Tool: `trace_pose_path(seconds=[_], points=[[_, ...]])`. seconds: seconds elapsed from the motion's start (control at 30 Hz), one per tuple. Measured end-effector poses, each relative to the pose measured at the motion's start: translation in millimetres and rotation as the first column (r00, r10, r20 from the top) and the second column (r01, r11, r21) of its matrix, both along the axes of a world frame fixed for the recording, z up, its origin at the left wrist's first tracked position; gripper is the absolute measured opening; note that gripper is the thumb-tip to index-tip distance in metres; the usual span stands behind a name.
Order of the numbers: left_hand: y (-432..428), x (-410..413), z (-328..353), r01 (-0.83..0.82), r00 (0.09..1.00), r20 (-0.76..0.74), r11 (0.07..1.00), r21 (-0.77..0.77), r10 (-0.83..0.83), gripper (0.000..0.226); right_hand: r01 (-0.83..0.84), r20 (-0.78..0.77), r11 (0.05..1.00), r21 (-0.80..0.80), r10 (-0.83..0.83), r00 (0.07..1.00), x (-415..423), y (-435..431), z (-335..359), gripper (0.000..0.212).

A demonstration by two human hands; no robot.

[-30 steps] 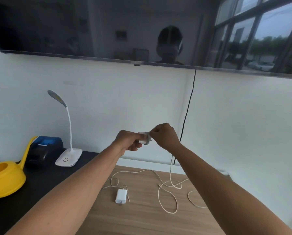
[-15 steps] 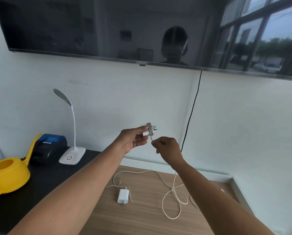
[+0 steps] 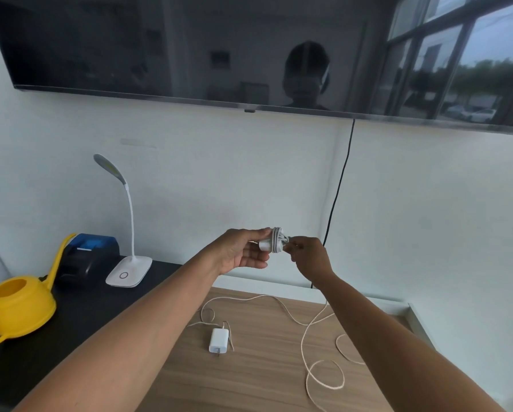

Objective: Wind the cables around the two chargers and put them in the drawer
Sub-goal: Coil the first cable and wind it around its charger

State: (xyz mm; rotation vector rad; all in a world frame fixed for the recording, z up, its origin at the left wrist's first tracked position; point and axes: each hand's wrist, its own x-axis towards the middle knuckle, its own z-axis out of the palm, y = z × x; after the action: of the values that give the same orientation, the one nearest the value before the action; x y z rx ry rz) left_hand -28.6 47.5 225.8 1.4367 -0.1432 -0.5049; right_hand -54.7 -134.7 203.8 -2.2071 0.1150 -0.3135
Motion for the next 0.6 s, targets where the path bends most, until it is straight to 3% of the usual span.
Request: trace_pose_path(seconds=[0.13, 0.27, 0.4, 0.6], points=[[0, -2, -4, 0.035, 0.998, 0.052, 0.995, 0.096, -0.040, 0.039, 0.027, -0.013, 0.991, -0.134, -0.029, 0.999, 6, -4, 13, 0.020], [1, -1, -5, 0.030, 0.992, 0.115, 0.980, 0.199, -0.053, 0.037, -0.009, -0.041, 0.985, -0.171, 0.002, 0.999, 8, -7, 27, 0.016], [-2, 2, -6, -0.079, 0.987, 0.157, 0.969, 0.233, 0.043, 0.024, 0.009, -0.026, 0.984, -0.176, -0.014, 1.000, 8, -2, 37, 0.020], [-6, 9, -11, -0.223, 0.966, 0.168, 0.960, 0.169, 0.195, 0.040, 0.028, 0.047, 0.980, -0.197, -0.019, 0.999, 1, 13, 40, 0.026]])
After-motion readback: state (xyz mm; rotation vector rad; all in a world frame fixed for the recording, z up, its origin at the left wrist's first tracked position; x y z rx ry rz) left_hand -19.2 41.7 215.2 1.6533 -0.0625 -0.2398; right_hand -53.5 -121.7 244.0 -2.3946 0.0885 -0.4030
